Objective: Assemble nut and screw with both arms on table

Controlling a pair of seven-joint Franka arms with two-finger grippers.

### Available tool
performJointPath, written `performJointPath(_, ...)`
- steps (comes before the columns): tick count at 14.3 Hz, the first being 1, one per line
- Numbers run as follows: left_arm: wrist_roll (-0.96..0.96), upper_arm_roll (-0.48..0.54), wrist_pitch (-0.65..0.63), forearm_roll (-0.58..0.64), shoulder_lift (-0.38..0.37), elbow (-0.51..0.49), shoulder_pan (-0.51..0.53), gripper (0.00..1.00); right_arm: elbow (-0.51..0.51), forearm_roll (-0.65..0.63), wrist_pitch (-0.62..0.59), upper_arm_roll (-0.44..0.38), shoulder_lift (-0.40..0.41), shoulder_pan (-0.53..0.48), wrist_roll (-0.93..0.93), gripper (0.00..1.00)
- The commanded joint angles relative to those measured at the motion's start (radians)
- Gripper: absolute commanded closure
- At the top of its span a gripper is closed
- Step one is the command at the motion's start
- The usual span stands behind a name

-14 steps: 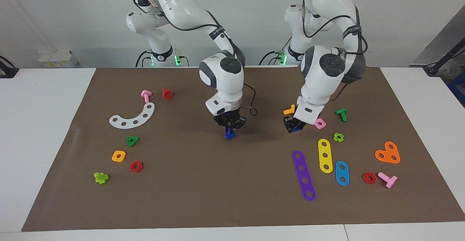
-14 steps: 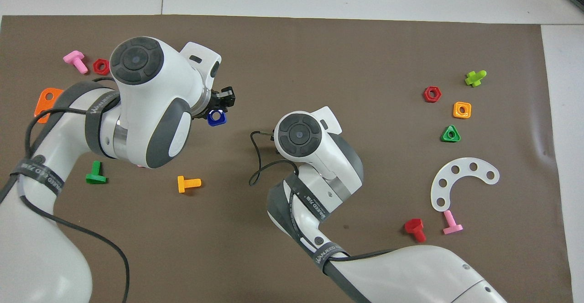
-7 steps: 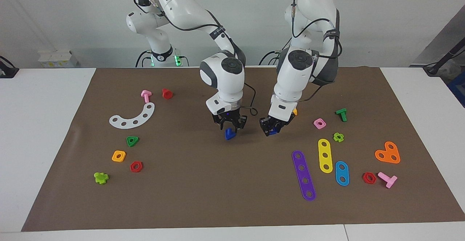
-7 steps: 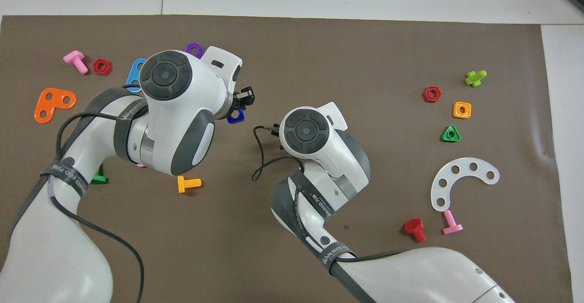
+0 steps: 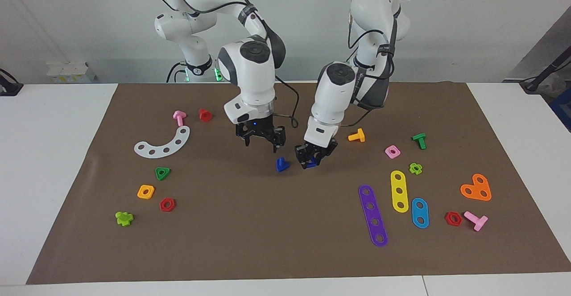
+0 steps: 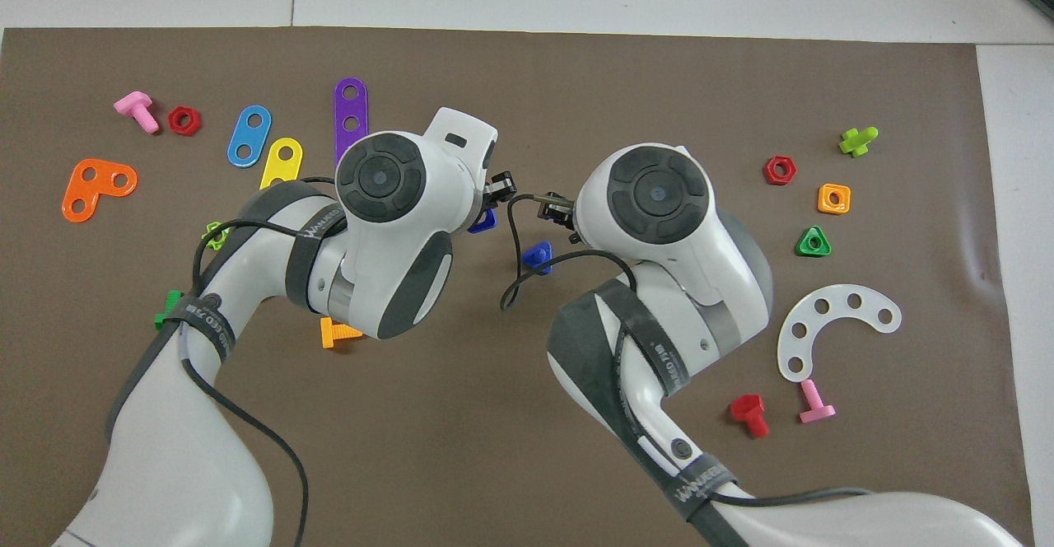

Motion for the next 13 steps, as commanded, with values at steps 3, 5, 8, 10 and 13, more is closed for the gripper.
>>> performJointPath(3,-0.005,0.018,0.04,-0.017,0.039,0.005,-0.074,1.0,-0.138,0.022,-0.041,0.009,-0.187,-0.149,-0.24,0.02)
performJointPath(5,-0.005,0.018,0.039,-0.017,0.043,0.003,-0.081,1.0,-0.137,0.022,-0.093,0.009,-0.22,-0.204,-0.34,0.02)
performJointPath(8,-0.005,0.017,0.028,-0.017,0.043,-0.007,-0.1,1.0,-0.126,0.028,-0.131,0.006,-0.244,-0.284,-0.464,0.02)
performJointPath(10,-0.005,0.017,0.035,-0.017,0.045,-0.014,-0.104,1.0,-0.106,0.106,-0.144,0.0,-0.241,-0.327,-0.527,0.02)
performJointPath(13,-0.005,0.017,0.043,-0.017,0.051,-0.018,-0.111,1.0,-0.036,0.097,-0.185,-0.003,-0.217,-0.354,-0.544,0.02)
